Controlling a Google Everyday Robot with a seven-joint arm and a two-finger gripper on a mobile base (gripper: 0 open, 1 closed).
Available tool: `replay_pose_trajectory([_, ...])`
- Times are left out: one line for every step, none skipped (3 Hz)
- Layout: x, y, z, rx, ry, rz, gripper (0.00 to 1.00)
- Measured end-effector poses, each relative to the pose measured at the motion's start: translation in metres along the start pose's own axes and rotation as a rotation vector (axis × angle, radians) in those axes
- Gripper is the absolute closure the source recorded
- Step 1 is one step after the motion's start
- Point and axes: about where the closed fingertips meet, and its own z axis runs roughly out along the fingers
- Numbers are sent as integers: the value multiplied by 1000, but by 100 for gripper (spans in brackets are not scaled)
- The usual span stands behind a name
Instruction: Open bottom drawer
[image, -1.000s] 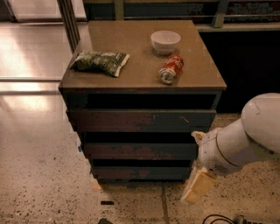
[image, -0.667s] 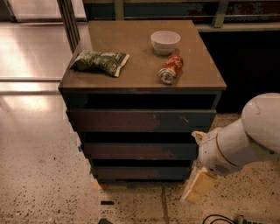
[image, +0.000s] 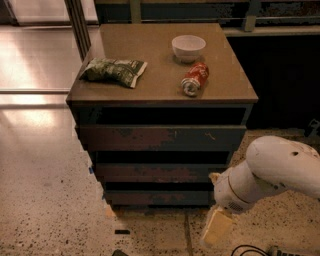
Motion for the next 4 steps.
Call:
replay_pose_trajectory([19, -21, 62, 0, -12, 24, 0])
replay_pose_trajectory([19, -21, 62, 0, -12, 24, 0])
replay_pose_trajectory([24, -17, 90, 27, 7, 27, 0])
replay_pose_trajectory([46, 0, 138, 55, 52, 55, 0])
